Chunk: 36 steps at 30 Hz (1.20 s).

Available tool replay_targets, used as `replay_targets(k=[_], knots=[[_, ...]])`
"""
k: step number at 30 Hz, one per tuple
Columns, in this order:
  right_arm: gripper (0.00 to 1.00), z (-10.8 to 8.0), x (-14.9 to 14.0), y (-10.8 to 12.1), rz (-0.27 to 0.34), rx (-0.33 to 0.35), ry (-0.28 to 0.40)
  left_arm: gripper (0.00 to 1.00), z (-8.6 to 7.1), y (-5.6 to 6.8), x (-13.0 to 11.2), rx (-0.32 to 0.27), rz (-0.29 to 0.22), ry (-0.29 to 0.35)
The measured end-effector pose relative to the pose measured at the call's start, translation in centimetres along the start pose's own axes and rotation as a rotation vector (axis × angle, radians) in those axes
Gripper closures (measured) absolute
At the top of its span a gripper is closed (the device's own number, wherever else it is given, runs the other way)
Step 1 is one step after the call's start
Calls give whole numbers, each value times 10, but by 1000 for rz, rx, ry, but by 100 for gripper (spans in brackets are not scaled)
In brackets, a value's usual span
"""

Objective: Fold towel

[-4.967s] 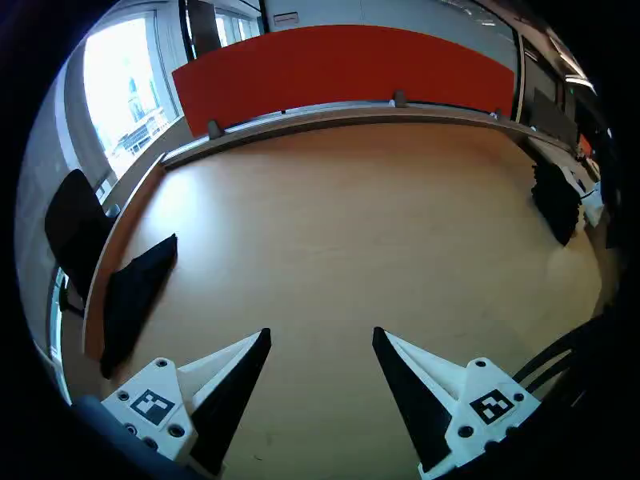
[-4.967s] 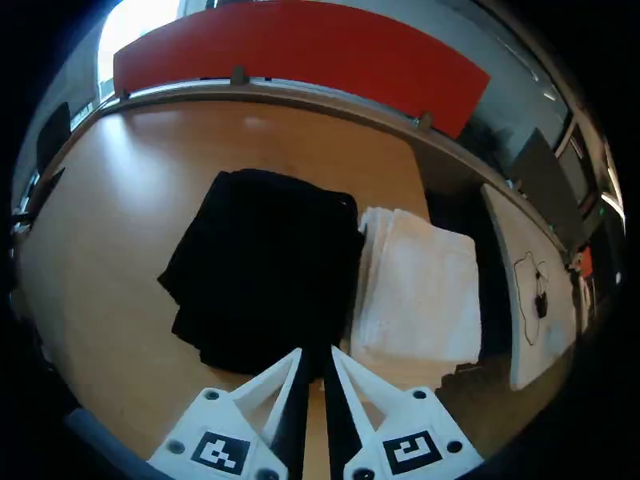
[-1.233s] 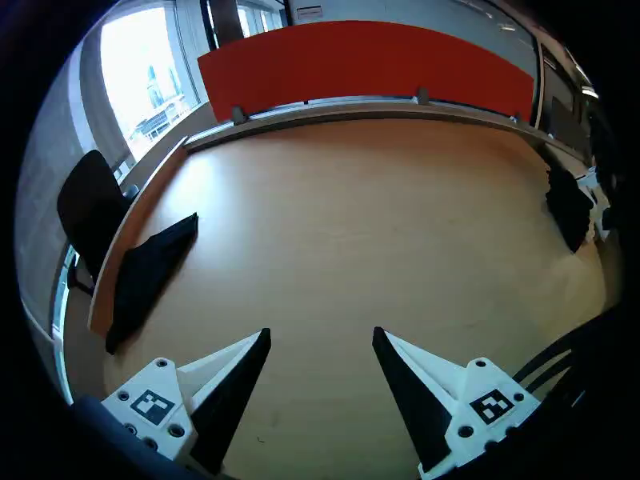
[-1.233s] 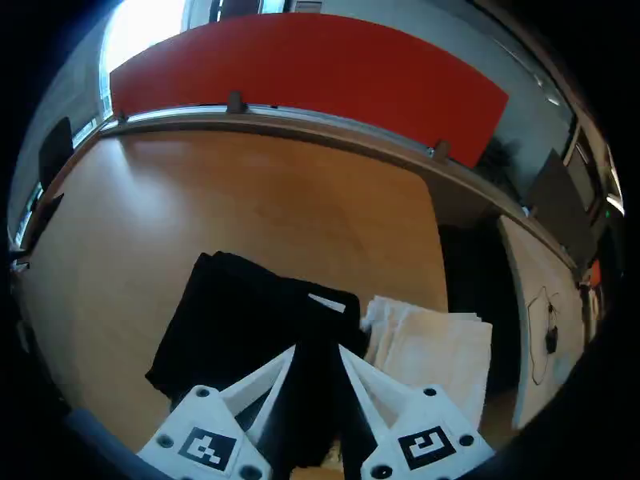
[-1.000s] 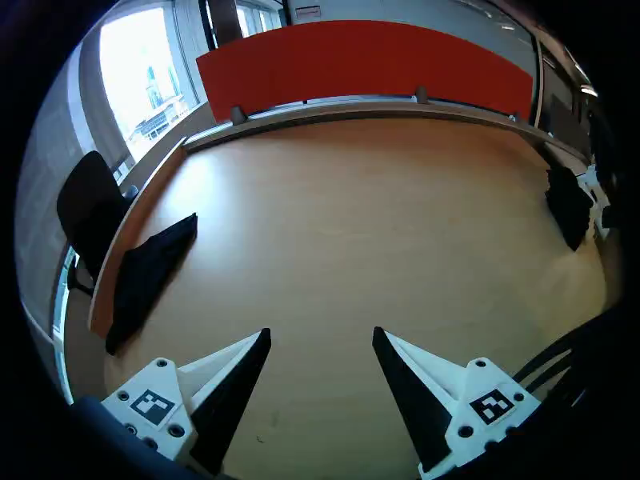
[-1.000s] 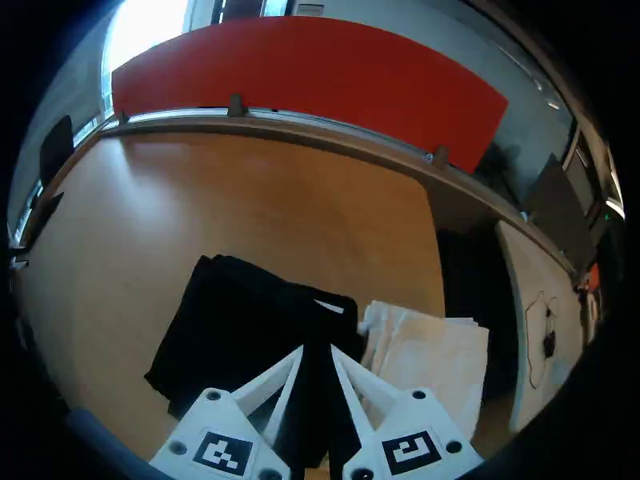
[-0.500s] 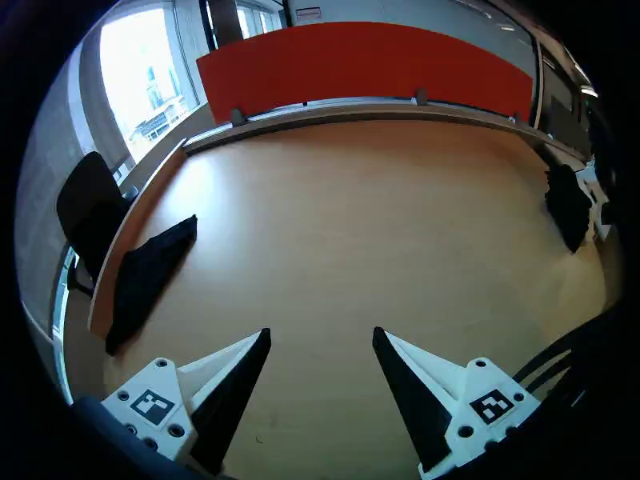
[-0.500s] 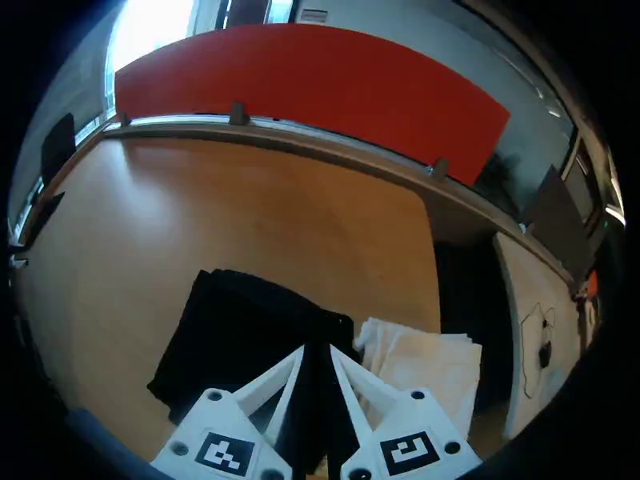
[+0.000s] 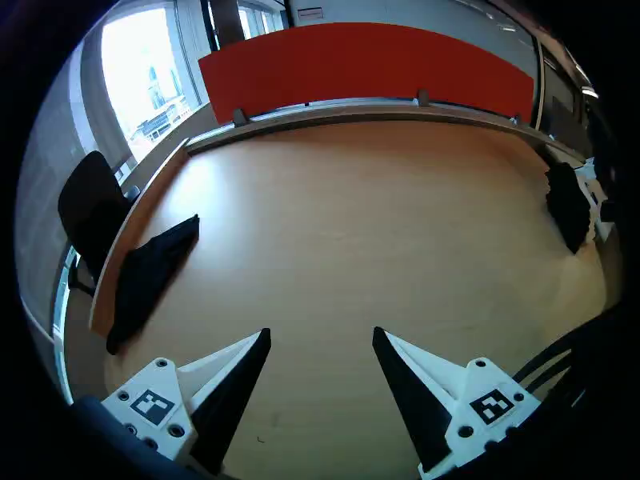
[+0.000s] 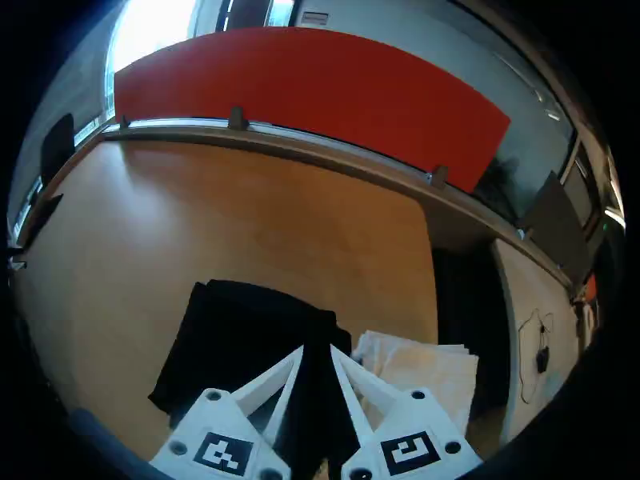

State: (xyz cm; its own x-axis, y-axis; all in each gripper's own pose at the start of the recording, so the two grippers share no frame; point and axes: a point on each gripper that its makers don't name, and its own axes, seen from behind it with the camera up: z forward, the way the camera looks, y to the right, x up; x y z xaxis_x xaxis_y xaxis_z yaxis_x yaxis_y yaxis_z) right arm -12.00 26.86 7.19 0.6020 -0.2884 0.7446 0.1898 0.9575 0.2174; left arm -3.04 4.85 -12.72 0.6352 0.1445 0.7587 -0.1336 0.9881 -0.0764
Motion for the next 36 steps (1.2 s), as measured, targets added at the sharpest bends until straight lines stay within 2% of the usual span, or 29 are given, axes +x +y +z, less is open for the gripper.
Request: replay_targets(k=[1, 4, 5, 7, 17, 19, 21, 36], knots=[[78, 0, -1, 1, 1, -5, -3, 6, 0, 0, 1, 0, 1, 0], [39, -1, -3, 5, 1, -21, -9, 6, 0, 0, 2, -1, 3, 1], [29, -1, -3, 7, 1, -26, -12, 6, 0, 0, 2, -2, 4, 2], [25, -2, -3, 7, -4, -34, -10, 6, 0, 1, 3, -2, 4, 4], [22, -8, -3, 3, -5, -35, -3, 6, -1, 0, 2, -7, 2, 9], [8, -10, -1, 2, -1, -41, 2, 6, -2, 0, 2, -7, 0, 11], [0, -12, 0, 2, 5, -46, 7, 6, -3, -1, 2, -8, -2, 14], [0, -33, 4, -12, 42, -56, 41, 6, -10, -9, 6, -19, -1, 43]])
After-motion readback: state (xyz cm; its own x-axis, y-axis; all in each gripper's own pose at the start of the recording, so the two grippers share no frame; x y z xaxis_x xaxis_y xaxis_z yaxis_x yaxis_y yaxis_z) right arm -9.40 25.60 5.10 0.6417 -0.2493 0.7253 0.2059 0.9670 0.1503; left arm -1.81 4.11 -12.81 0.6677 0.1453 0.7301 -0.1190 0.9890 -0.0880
